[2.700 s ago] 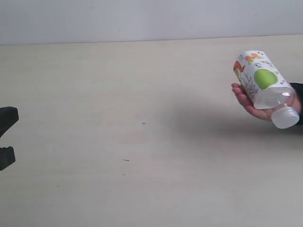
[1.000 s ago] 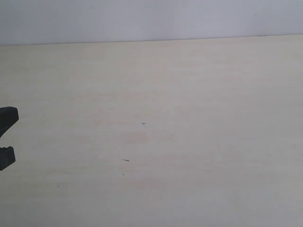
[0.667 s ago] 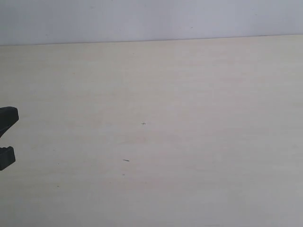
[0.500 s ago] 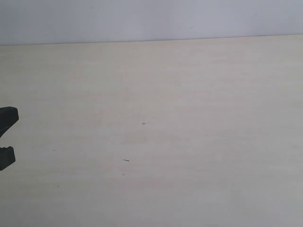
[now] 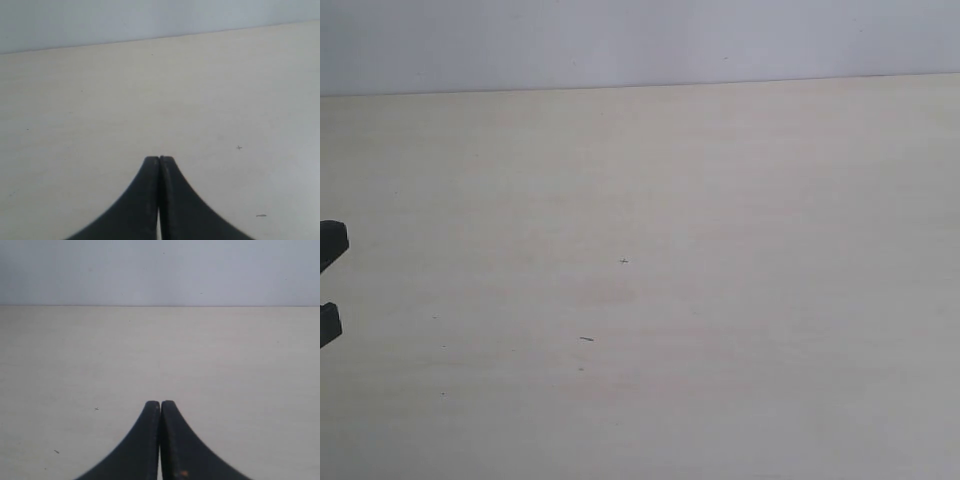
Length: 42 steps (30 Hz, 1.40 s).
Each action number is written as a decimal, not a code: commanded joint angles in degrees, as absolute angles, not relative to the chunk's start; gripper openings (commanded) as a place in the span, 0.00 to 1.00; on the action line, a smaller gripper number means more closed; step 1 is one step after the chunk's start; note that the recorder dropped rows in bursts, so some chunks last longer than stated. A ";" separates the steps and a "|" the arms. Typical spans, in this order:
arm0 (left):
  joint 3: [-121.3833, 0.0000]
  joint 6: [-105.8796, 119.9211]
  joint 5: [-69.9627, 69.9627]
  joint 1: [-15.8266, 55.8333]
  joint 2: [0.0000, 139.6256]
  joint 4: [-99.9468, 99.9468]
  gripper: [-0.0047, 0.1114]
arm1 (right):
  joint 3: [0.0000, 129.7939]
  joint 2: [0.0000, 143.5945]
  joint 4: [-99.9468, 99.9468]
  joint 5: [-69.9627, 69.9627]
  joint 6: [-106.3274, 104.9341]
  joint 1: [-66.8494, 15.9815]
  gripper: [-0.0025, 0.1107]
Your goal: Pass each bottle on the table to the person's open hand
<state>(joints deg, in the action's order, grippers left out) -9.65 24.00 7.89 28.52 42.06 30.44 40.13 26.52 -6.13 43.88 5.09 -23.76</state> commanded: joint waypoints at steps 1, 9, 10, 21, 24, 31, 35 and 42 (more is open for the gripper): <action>-9.38 23.81 7.85 23.58 38.14 29.16 0.04 | 39.81 26.06 -6.12 43.82 4.59 -23.67 0.03; -9.38 23.68 0.00 11.27 27.03 29.18 0.04 | 39.81 26.06 -6.12 43.82 4.59 -23.67 0.03; -9.38 23.68 -2.13 9.79 25.50 29.18 0.04 | 39.81 26.06 -6.12 43.82 4.59 -23.67 0.03; -9.38 23.68 -15.99 3.26 9.34 29.14 0.04 | 39.81 26.06 -6.12 44.11 4.59 -23.67 0.03; -9.38 23.68 -17.82 3.26 7.81 28.75 0.04 | 39.81 26.06 -6.12 44.23 4.59 -23.67 0.03; -9.38 21.91 -17.89 3.26 7.68 28.31 0.04 | 39.81 26.06 -6.12 44.23 4.59 -23.67 0.03; -8.05 8.25 -18.03 3.26 7.60 16.42 0.04 | 39.81 26.06 -6.12 44.23 4.59 -23.67 0.03; -2.36 -9.41 -18.03 3.26 5.86 2.27 0.04 | 39.81 26.06 -6.12 44.23 4.59 -23.67 0.03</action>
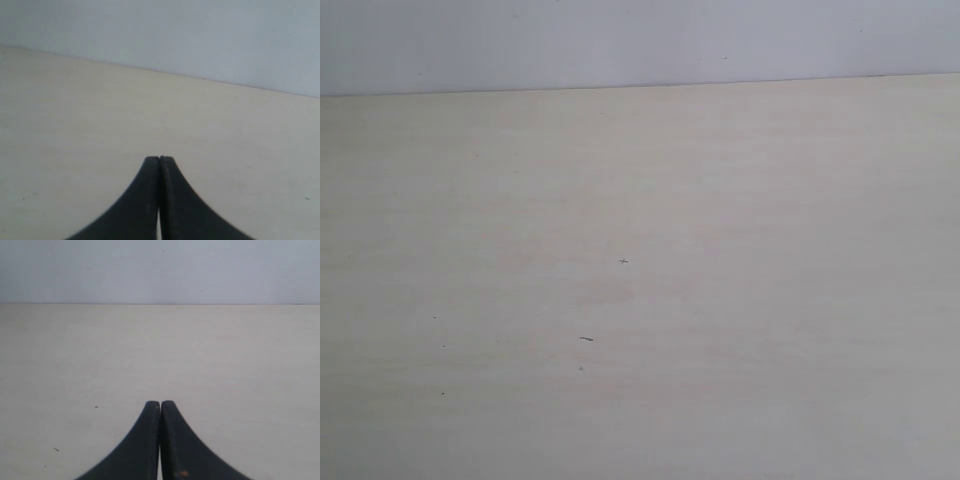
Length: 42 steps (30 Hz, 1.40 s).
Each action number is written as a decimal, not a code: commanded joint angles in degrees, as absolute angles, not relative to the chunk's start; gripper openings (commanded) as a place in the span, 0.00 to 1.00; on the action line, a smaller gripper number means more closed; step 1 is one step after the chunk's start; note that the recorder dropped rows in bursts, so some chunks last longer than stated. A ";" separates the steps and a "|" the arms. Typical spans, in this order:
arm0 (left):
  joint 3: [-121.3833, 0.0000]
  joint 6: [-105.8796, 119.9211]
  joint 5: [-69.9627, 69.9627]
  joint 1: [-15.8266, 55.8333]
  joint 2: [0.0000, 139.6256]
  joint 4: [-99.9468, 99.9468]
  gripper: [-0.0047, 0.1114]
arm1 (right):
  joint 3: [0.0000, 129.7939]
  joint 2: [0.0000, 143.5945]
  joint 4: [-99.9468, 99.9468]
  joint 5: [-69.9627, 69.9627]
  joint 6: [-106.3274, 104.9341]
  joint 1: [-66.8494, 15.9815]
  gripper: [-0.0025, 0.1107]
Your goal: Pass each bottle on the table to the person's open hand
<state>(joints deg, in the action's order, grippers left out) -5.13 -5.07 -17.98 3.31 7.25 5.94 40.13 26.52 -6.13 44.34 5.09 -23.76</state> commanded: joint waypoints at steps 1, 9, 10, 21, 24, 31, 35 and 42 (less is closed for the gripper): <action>-1.68 -8.74 -18.03 3.26 5.40 2.10 0.04 | 39.81 26.06 -6.12 44.23 4.59 -23.67 0.03; 0.00 -3.94 -19.07 3.26 0.66 2.01 0.04 | 39.81 26.06 -6.12 44.23 4.59 -23.67 0.03; 0.00 -3.43 -19.20 3.26 0.07 2.01 0.04 | 39.81 26.06 -6.12 44.23 4.59 -23.67 0.03; 0.00 -3.03 -20.27 3.26 0.00 2.01 0.04 | 39.81 26.06 -6.12 44.23 4.59 -23.67 0.03; 0.00 -3.03 -20.27 3.26 0.00 2.01 0.04 | 39.81 26.06 -6.12 44.23 4.59 -23.67 0.03; 0.00 -3.03 -20.40 3.26 0.00 2.01 0.04 | 39.81 26.06 -6.12 44.23 4.59 -23.67 0.03; 0.00 -3.03 -20.40 3.26 0.00 2.01 0.04 | 39.81 26.06 -6.12 44.23 4.59 -23.67 0.03; 0.00 -3.03 -20.40 3.26 0.00 2.01 0.04 | 39.81 26.06 -6.12 44.23 4.59 -23.67 0.03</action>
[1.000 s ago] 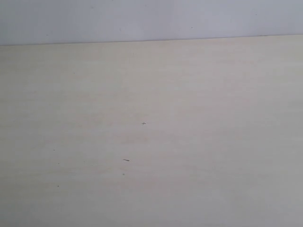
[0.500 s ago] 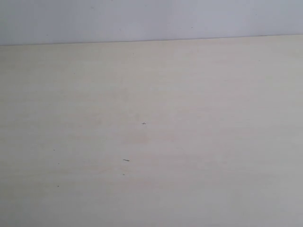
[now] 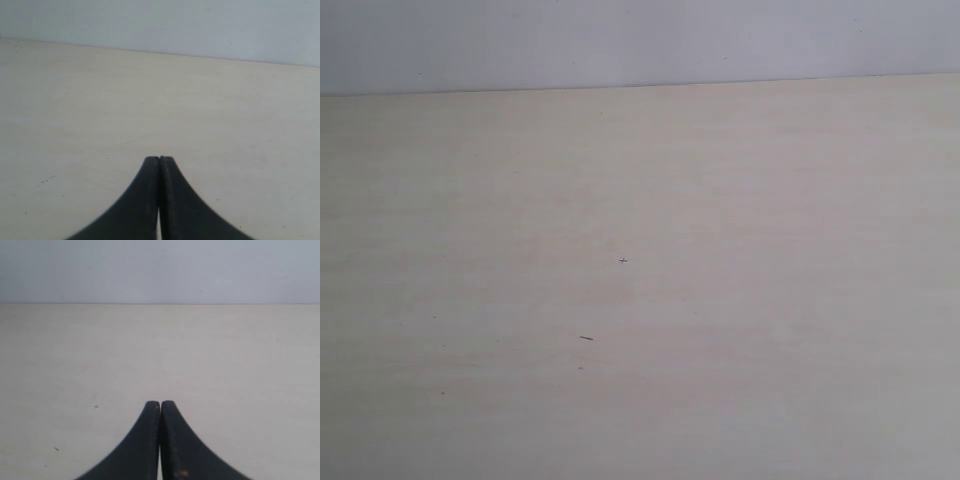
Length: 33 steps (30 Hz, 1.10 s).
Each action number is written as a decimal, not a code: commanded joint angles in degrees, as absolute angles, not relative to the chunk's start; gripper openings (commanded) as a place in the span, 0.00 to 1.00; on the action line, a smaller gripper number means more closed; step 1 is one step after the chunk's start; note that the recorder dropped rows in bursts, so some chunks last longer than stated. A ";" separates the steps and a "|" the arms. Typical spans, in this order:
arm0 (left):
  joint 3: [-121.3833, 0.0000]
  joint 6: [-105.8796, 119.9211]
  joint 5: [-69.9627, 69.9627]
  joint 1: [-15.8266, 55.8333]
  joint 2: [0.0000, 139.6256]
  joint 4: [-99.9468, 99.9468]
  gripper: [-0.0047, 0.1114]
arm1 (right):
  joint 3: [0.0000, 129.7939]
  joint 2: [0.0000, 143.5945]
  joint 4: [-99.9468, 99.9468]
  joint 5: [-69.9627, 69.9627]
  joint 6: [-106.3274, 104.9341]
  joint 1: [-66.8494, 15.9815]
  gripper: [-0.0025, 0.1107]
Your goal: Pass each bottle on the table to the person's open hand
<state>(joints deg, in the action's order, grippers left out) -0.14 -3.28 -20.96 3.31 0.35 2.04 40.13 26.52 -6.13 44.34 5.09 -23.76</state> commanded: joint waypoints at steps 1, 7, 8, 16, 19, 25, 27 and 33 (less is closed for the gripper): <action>0.00 -3.03 -20.40 3.26 0.00 2.01 0.04 | 39.81 26.06 -6.12 44.23 4.59 -23.67 0.03; 0.00 -3.03 -20.40 3.26 0.00 2.01 0.04 | 39.81 26.06 -3.79 42.29 1.48 -23.67 0.03; 0.00 -3.03 -20.40 3.26 0.00 2.01 0.04 | 39.81 26.06 -3.45 39.24 0.67 -23.67 0.03; 0.00 -3.03 -20.40 3.26 0.00 2.01 0.04 | 28.57 18.18 -3.74 23.30 -9.93 -22.07 0.03; 0.00 -3.03 -20.40 3.26 0.00 2.01 0.04 | 21.72 13.25 -3.74 19.57 -9.93 -18.73 0.03; 0.00 -3.03 -20.40 3.26 0.00 2.01 0.04 | 10.10 3.78 -3.74 12.90 -10.02 -13.55 0.03; 0.00 -3.03 -20.40 3.26 0.00 2.01 0.04 | 7.66 1.04 -3.74 13.02 -10.02 -12.44 0.03; 0.00 -3.03 -20.40 3.26 0.00 2.01 0.04 | 2.95 0.00 -2.77 13.16 -10.38 -10.93 0.03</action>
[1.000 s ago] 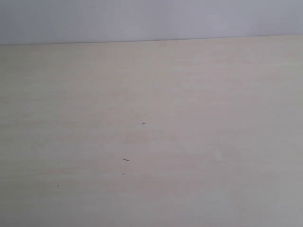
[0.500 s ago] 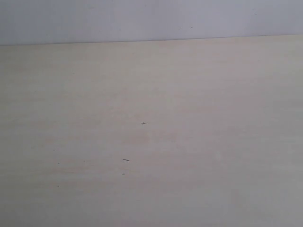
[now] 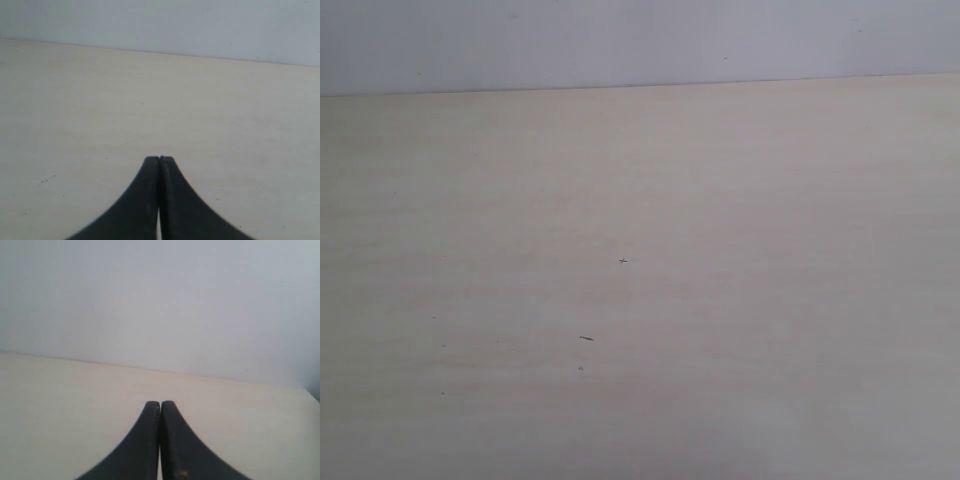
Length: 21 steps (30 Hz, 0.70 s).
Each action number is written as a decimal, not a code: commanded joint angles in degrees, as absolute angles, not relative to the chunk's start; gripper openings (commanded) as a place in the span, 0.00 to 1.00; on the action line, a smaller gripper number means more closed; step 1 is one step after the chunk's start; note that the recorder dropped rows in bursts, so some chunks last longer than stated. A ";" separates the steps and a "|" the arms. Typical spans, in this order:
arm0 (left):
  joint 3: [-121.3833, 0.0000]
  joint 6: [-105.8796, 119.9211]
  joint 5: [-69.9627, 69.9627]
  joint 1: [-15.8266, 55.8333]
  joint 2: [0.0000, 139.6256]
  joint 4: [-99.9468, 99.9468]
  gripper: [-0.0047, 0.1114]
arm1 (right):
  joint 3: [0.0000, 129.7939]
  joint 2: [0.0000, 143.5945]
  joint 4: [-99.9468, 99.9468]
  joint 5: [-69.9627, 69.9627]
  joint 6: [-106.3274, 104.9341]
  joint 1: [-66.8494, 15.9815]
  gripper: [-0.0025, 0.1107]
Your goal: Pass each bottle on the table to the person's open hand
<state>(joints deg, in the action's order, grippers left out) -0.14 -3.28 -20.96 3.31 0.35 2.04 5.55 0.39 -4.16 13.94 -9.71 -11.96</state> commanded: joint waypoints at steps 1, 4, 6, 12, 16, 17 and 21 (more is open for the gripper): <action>0.00 -3.03 -20.40 3.26 0.00 2.01 0.04 | 2.58 0.00 -2.66 13.16 -10.38 -10.54 0.03; 0.00 -3.03 -20.40 3.26 0.00 2.01 0.04 | 0.85 0.00 -1.51 13.16 -10.38 -9.32 0.03; 0.00 -3.03 -20.40 3.26 0.00 2.01 0.04 | 0.00 0.00 -1.39 13.16 -10.38 -8.32 0.03; 0.00 -3.03 -20.40 3.26 0.00 2.01 0.04 | 0.00 0.00 -1.49 15.21 -9.77 -7.87 0.03; 0.00 -3.03 -20.40 3.26 0.00 2.01 0.04 | 0.00 0.00 -1.62 15.33 -7.60 -7.87 0.03; 0.00 -3.03 -20.40 3.26 0.00 2.01 0.04 | 0.00 0.00 -1.62 15.33 -7.60 -7.87 0.03; 0.00 -3.03 -20.40 3.26 0.00 2.01 0.04 | 0.00 0.00 -1.62 15.33 -7.60 -7.87 0.03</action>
